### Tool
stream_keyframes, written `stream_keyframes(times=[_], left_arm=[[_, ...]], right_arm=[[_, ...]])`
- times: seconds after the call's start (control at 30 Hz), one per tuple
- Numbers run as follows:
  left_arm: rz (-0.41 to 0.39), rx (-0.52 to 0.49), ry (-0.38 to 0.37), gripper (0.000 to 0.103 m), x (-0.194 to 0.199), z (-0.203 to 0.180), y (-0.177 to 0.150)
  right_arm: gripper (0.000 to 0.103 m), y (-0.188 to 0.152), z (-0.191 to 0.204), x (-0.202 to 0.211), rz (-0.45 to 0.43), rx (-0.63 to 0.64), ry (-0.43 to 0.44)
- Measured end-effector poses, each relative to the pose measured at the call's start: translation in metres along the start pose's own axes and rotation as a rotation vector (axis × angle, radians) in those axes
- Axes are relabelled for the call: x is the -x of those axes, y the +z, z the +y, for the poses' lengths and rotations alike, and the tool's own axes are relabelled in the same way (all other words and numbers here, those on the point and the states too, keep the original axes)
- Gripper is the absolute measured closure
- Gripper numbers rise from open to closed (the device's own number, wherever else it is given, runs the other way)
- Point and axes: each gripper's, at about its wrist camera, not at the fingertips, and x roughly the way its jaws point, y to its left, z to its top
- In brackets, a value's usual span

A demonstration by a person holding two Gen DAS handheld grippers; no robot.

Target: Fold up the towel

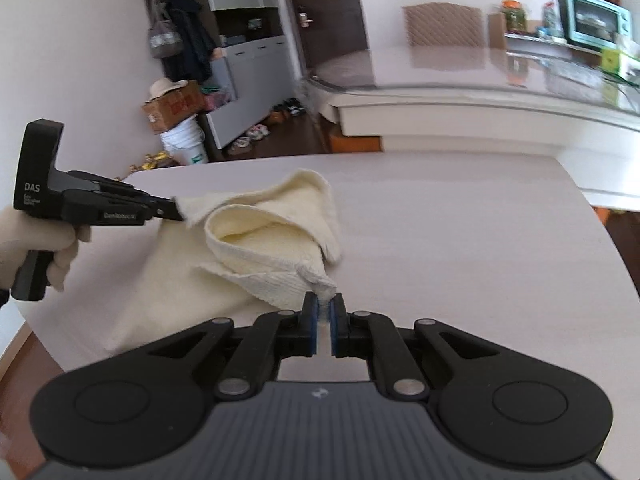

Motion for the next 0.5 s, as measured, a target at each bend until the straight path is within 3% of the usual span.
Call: stream_keyframes(times=[0.37,0.5], left_arm=[[0.019,0.049,0.082,0.099,-0.004,0.024,-0.007],[0.02,0.067,0.08,0.093,0.0,0.031,-0.007]], right_arm=[[0.099,-0.024,-0.019,0.035,-0.007,-0.071,-0.163],[0.086,-0.025,-0.021,0.038,-0.045,-0.091,-0.143]])
